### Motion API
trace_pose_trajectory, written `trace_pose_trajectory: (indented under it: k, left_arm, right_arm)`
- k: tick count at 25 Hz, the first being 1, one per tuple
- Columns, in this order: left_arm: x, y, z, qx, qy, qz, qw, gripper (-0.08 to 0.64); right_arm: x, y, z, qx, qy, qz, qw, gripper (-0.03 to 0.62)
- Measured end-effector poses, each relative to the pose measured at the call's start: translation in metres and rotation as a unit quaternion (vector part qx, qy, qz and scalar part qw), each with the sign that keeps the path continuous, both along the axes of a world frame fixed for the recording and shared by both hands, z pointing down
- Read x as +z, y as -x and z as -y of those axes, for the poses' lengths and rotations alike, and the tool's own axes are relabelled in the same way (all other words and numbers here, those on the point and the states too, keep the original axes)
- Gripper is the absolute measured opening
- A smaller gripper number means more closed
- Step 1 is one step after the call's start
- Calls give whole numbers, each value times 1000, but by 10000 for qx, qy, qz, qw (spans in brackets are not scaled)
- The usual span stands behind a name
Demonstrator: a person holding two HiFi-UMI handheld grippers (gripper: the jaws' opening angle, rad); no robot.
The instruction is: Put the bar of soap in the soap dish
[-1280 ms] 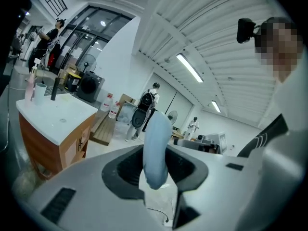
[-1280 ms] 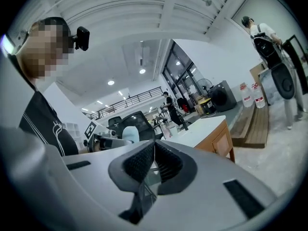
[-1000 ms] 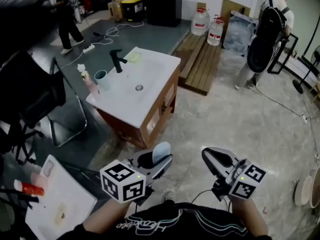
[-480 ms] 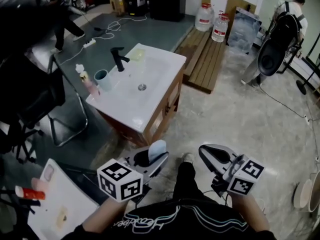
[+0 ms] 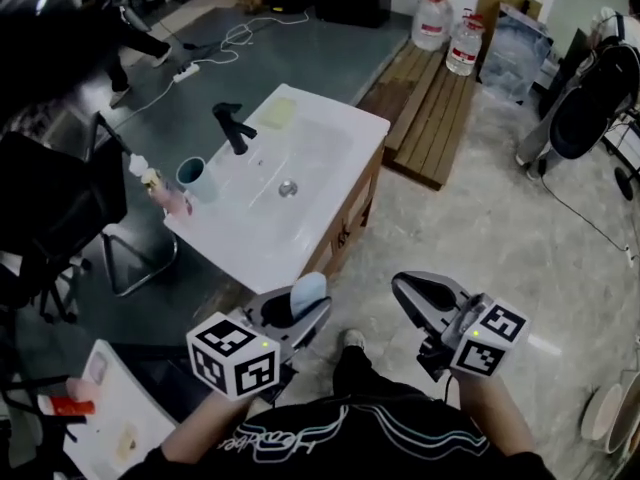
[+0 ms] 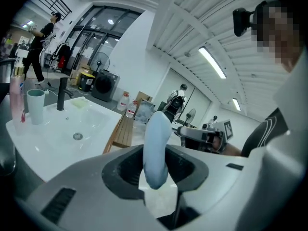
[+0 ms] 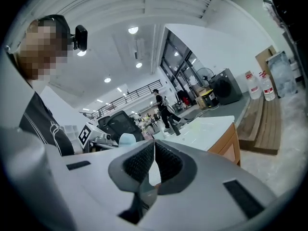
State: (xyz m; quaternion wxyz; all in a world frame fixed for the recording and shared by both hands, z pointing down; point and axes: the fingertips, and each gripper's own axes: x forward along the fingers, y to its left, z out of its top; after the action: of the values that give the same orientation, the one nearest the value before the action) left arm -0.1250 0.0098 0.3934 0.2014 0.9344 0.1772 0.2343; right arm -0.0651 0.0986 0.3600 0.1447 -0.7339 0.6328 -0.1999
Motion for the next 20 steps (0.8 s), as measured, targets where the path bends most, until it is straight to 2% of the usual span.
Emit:
trace_pose_trajectory:
  k: [5,9,14,20]
  left_arm:
    - [3,-86,27,-68,67,69,9999,141]
    - [12,-143,55,-83,-7,88,9999,141]
    - [8,-187,74,-121,-158,-146,9997,140]
    - [-1,-215,67,54,-53,-360,9993,140]
  right_arm:
    - [-1,-86,40,-235,-281,299,9989,29]
    - [14,-135,70,-381,-35,111,9992,29]
    - [19,-172,87,-503,131,16,9986,29]
    - [6,-199,86,-416,107,-94,9990,29]
